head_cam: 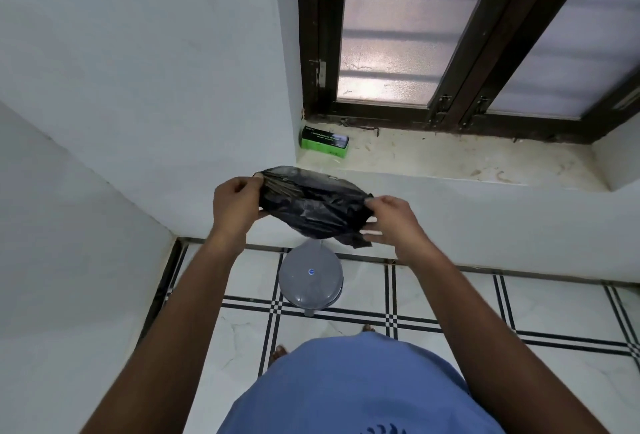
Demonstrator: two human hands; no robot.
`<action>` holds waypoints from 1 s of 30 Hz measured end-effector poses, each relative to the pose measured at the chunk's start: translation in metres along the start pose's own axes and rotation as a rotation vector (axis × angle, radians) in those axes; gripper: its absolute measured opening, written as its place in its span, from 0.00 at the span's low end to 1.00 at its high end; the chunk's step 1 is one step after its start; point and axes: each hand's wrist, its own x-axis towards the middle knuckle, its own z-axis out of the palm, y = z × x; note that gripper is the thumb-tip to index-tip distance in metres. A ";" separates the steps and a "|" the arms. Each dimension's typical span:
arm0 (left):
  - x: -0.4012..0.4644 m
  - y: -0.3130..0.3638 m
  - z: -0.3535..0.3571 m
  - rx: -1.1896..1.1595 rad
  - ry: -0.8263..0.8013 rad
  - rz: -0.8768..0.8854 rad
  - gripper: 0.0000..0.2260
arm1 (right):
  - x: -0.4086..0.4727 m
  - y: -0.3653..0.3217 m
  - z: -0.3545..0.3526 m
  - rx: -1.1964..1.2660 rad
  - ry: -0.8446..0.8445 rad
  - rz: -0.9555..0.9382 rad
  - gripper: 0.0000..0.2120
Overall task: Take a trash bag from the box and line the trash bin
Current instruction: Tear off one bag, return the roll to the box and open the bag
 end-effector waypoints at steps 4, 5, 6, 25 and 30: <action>-0.005 0.006 0.006 -0.161 -0.160 -0.084 0.14 | -0.012 0.008 0.007 -0.448 0.054 -0.185 0.38; -0.007 0.006 0.008 -0.139 -0.191 -0.072 0.15 | -0.014 0.007 0.009 -0.401 0.020 -0.297 0.43; -0.009 0.007 0.011 -0.112 -0.216 -0.061 0.17 | -0.018 0.004 0.010 -0.348 -0.048 -0.375 0.48; -0.003 -0.016 -0.012 0.627 -0.332 -0.042 0.10 | 0.005 -0.018 -0.010 0.628 -0.178 -0.008 0.20; -0.002 0.002 -0.011 -0.300 -0.311 -0.319 0.10 | 0.026 0.003 -0.009 0.298 0.053 -0.095 0.08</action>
